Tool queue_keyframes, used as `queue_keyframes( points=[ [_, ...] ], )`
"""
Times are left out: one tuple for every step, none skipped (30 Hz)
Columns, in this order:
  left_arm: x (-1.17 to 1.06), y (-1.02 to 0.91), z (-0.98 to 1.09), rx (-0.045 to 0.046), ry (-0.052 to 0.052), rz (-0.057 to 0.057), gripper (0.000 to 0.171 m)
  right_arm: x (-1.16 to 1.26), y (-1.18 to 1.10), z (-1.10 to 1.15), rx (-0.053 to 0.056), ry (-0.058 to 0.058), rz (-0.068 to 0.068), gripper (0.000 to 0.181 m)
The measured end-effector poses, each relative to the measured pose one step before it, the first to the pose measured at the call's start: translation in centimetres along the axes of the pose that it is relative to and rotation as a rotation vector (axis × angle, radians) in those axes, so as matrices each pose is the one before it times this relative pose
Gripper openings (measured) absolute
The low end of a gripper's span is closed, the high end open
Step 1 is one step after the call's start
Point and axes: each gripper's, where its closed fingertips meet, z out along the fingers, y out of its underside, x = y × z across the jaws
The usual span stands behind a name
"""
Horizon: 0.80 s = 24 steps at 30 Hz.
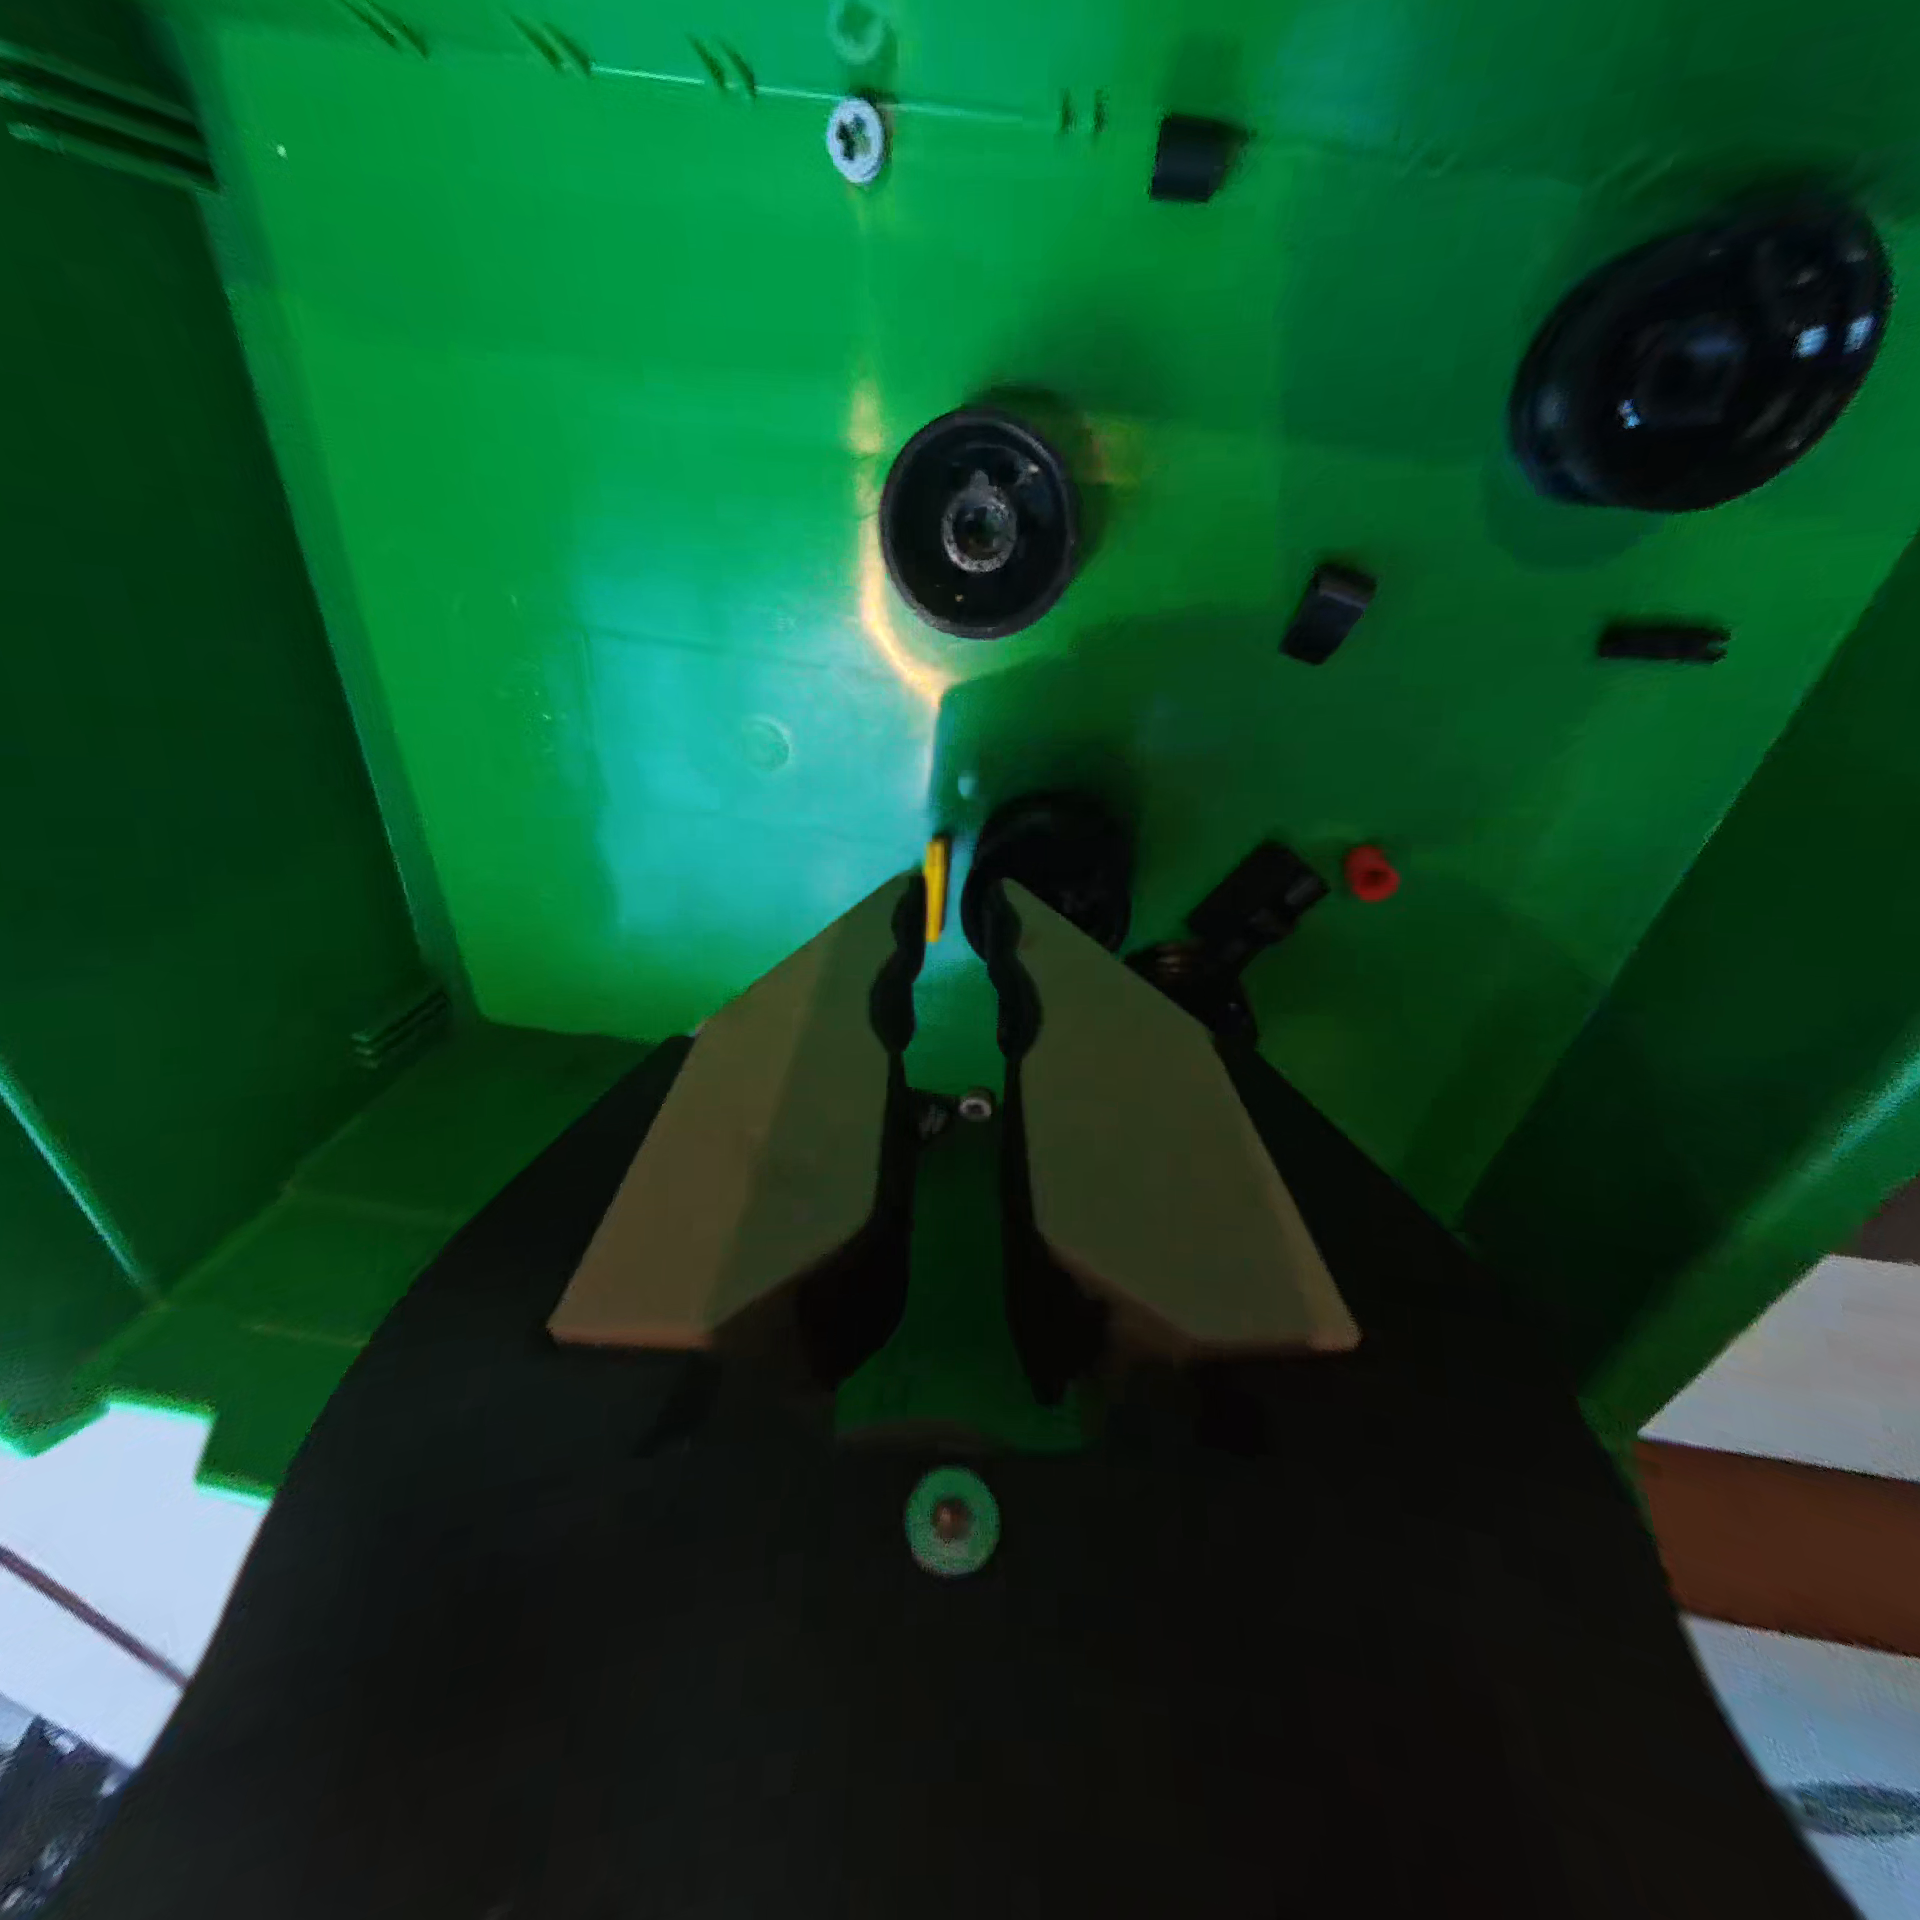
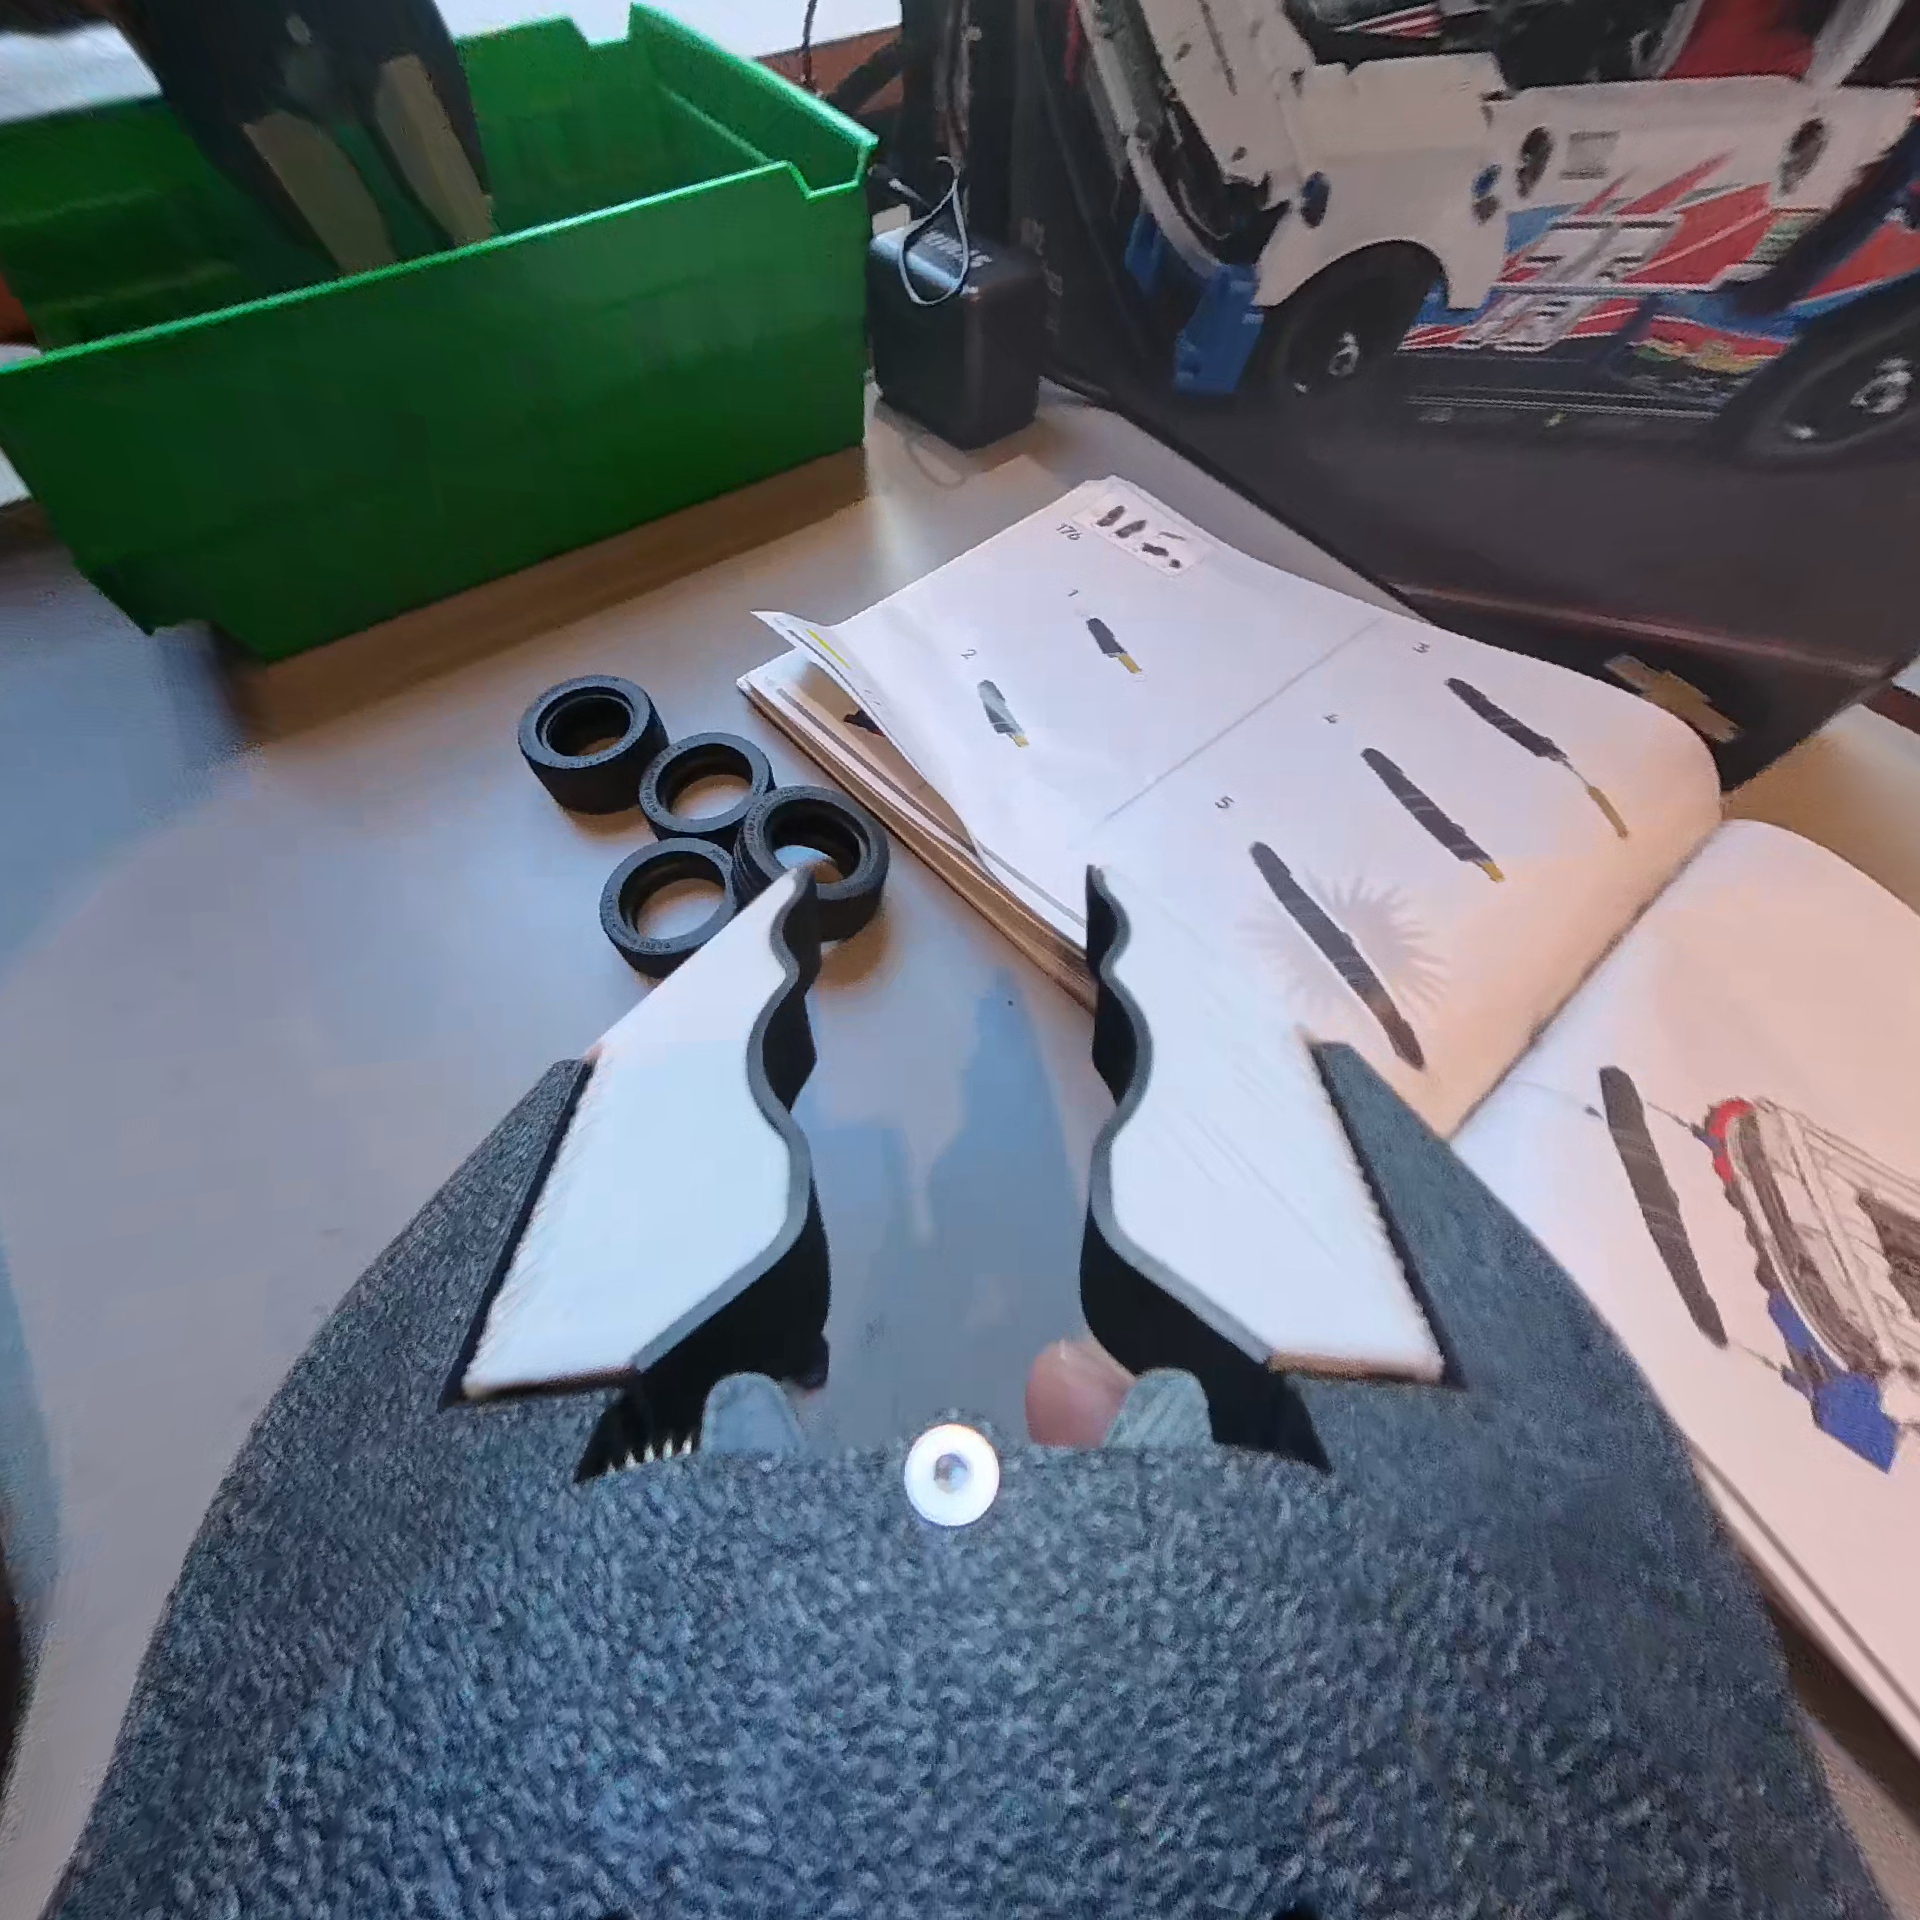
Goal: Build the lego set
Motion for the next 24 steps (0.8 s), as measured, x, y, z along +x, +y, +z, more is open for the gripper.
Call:
queue_keyframes(
  points=[
    [-0.156, 0.120, -0.018, -0.01030, 0.0066, 0.0054, 0.012, 0.153, 0.103, -0.318, 0.0076, 0.0013, 0.0181, 0.050],
    [-0.088, 0.201, 0.005, -0.01145, 0.0136, 0.0055, 0.012, 0.106, 0.202, -0.285, 0.0013, -0.0019, 0.0177, 0.050],
    [-0.219, 0.212, 0.044, -0.01146, 0.0054, 0.0072, 0.011, 0.178, 0.263, -0.277, -0.0021, 0.0024, 0.0156, 0.050],
    [-0.084, 0.113, 0.040, -0.00345, 0.0145, 0.0054, 0.010, 0.242, 0.246, -0.269, 0.0002, 0.0078, 0.0141, 0.050],
    [0.149, -0.066, 0.100, 0.00716, 0.0304, -0.0069, 0.007, 0.228, 0.189, -0.258, 0.0018, 0.0074, 0.0136, 0.049],
    [0.413, -0.079, 0.086, 0.00521, 0.0425, -0.0169, 0.002, 0.155, 0.149, -0.254, 0.0024, 0.0045, 0.0124, 0.049],
    [0.265, -0.098, -0.044, 0.00564, 0.0218, -0.0077, 0.002, 0.084, 0.096, -0.253, 0.0025, 0.0015, 0.0078, 0.049],
    [0.792, 0.049, -0.022, -0.00551, 0.0356, 0.0076, 0.004, 0.099, 0.100, -0.247, -0.0007, 0.0037, 0.0000, 0.049],
    [0.980, 0.128, 0.055, -0.01433, 0.0308, 0.0166, 0.003, 0.199, 0.132, -0.220, -0.0046, 0.0103, -0.0069, 0.049],
    [0.883, 0.026, 0.110, -0.00837, 0.0176, 0.0194, 0.003, 0.240, 0.132, -0.173, -0.0056, 0.0121, -0.0098, 0.049],
    [0.545, 0.004, 0.092, -0.00355, 0.0035, 0.0122, 0.004, 0.213, 0.087, -0.125, -0.0039, 0.0076, -0.0084, 0.049],
    [0.152, -0.004, 0.012, 0.00135, -0.0057, -0.0022, 0.009, 0.151, 0.050, -0.062, -0.0015, 0.0022, -0.0039, 0.048],
    [-0.091, -0.089, -0.130, 0.01197, -0.0026, -0.0152, 0.013, 0.109, 0.019, -0.012, 0.0009, -0.0029, 0.0008, 0.048],
    [-0.586, -0.316, -0.297, 0.02870, -0.0218, -0.0221, 0.014, 0.053, 0.015, 0.027, 0.0012, -0.0071, 0.0041, 0.048],
    [-0.955, -0.529, -0.383, 0.04252, -0.0408, -0.0224, 0.014, 0.045, 0.023, 0.054, -0.0001, -0.0084, 0.0052, 0.048],
    [-0.879, -0.524, -0.356, 0.04161, -0.0371, -0.0192, 0.013, 0.039, 0.051, 0.047, -0.0010, -0.0066, 0.0038, 0.048],
    [-0.501, -0.360, -0.200, 0.02846, -0.0173, -0.0161, 0.012, 0.048, 0.053, 0.026, -0.0011, -0.0044, 0.0011, 0.048],
    [-0.151, -0.058, 0.038, 0.00505, -0.0017, -0.0090, 0.009, 0.031, 0.055, -0.002, -0.0004, -0.0026, -0.0005, 0.049],
    [-0.020, 0.274, 0.278, -0.02043, -0.0001, -0.0023, 0.009, 0.041, 0.072, 0.002, -0.0002, -0.0021, 0.0004, 0.048],
    [0.473, 0.389, 0.417, -0.03068, 0.0262, -0.0002, 0.010, 0.006, 0.094, 0.018, -0.0010, -0.0032, 0.0033, 0.048],
    [1.212, 0.232, 0.416, -0.02285, 0.0718, -0.0061, 0.009, -0.015, 0.112, 0.004, -0.0020, -0.0035, 0.0048, 0.048],
    [1.168, 0.150, 0.370, -0.02034, 0.0699, -0.0037, 0.010, -0.013, 0.089, -0.011, -0.0008, -0.0020, 0.0035, 0.048],
    [0.568, 0.000, 0.244, -0.00985, 0.0269, 0.0036, 0.010, -0.039, 0.059, -0.031, 0.0002, -0.0018, 0.0015, 0.048],
    [0.876, -0.139, -0.003, 0.00889, 0.0445, 0.0118, 0.009, -0.018, 0.074, -0.037, -0.0017, -0.0001, -0.0005, 0.047]
  ],
)
